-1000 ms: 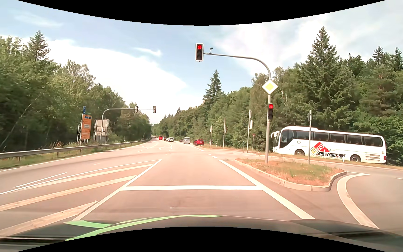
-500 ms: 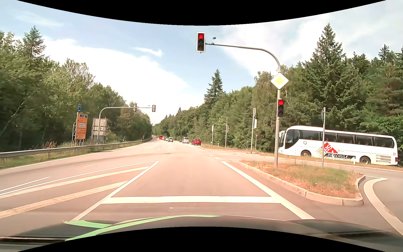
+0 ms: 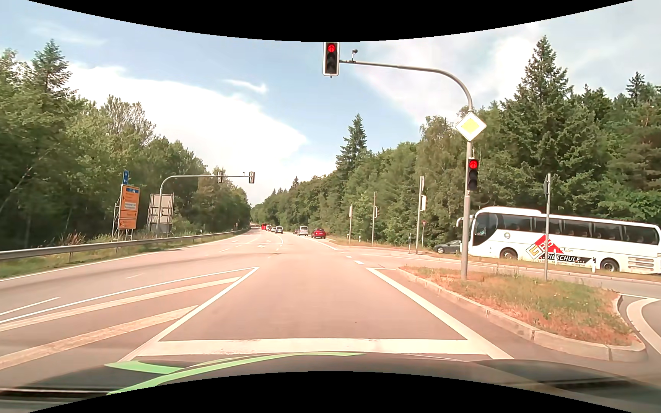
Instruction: Follow the waypoints while adhering to traffic rules and regulations
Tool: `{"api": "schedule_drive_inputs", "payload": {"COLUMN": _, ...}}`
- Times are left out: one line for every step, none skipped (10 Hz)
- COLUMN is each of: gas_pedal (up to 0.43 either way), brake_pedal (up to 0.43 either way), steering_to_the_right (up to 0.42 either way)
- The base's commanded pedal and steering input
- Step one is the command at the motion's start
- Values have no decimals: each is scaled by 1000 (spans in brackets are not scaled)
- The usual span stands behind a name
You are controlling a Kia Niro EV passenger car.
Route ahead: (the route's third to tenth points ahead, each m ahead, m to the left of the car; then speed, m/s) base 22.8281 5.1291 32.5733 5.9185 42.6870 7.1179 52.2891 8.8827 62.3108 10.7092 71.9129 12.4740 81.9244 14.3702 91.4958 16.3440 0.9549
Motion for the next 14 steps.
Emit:
{"api": "schedule_drive_inputs", "payload": {"gas_pedal": 0, "brake_pedal": 262, "steering_to_the_right": -18}}
{"api": "schedule_drive_inputs", "payload": {"gas_pedal": 0, "brake_pedal": 262, "steering_to_the_right": -18}}
{"api": "schedule_drive_inputs", "payload": {"gas_pedal": 0, "brake_pedal": 256, "steering_to_the_right": -18}}
{"api": "schedule_drive_inputs", "payload": {"gas_pedal": 0, "brake_pedal": 256, "steering_to_the_right": -18}}
{"api": "schedule_drive_inputs", "payload": {"gas_pedal": 0, "brake_pedal": 256, "steering_to_the_right": -18}}
{"api": "schedule_drive_inputs", "payload": {"gas_pedal": 0, "brake_pedal": 256, "steering_to_the_right": -18}}
{"api": "schedule_drive_inputs", "payload": {"gas_pedal": 0, "brake_pedal": 256, "steering_to_the_right": -18}}
{"api": "schedule_drive_inputs", "payload": {"gas_pedal": 0, "brake_pedal": 256, "steering_to_the_right": -19}}
{"api": "schedule_drive_inputs", "payload": {"gas_pedal": 0, "brake_pedal": 256, "steering_to_the_right": -20}}
{"api": "schedule_drive_inputs", "payload": {"gas_pedal": 0, "brake_pedal": 256, "steering_to_the_right": -20}}
{"api": "schedule_drive_inputs", "payload": {"gas_pedal": 0, "brake_pedal": 262, "steering_to_the_right": -19}}
{"api": "schedule_drive_inputs", "payload": {"gas_pedal": 0, "brake_pedal": 262, "steering_to_the_right": -19}}
{"api": "schedule_drive_inputs", "payload": {"gas_pedal": 0, "brake_pedal": 268, "steering_to_the_right": -20}}
{"api": "schedule_drive_inputs", "payload": {"gas_pedal": 0, "brake_pedal": 268, "steering_to_the_right": -20}}
